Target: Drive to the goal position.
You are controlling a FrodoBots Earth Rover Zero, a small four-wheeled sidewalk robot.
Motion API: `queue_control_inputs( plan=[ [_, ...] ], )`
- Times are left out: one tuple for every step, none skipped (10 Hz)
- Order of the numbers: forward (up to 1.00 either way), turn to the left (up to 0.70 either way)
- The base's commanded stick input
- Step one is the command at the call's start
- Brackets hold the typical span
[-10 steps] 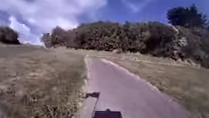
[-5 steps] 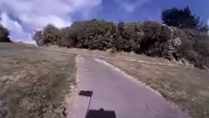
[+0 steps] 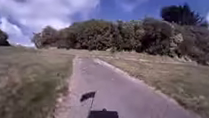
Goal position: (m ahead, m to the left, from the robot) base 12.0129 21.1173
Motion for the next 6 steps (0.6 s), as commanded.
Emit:
queue_control_inputs(
  plan=[
    [1.0, 0.03],
    [1.0, 0.03],
    [1.0, 0.03],
    [1.0, 0.03],
    [1.0, 0.03],
    [1.0, 0.03]
  ],
)
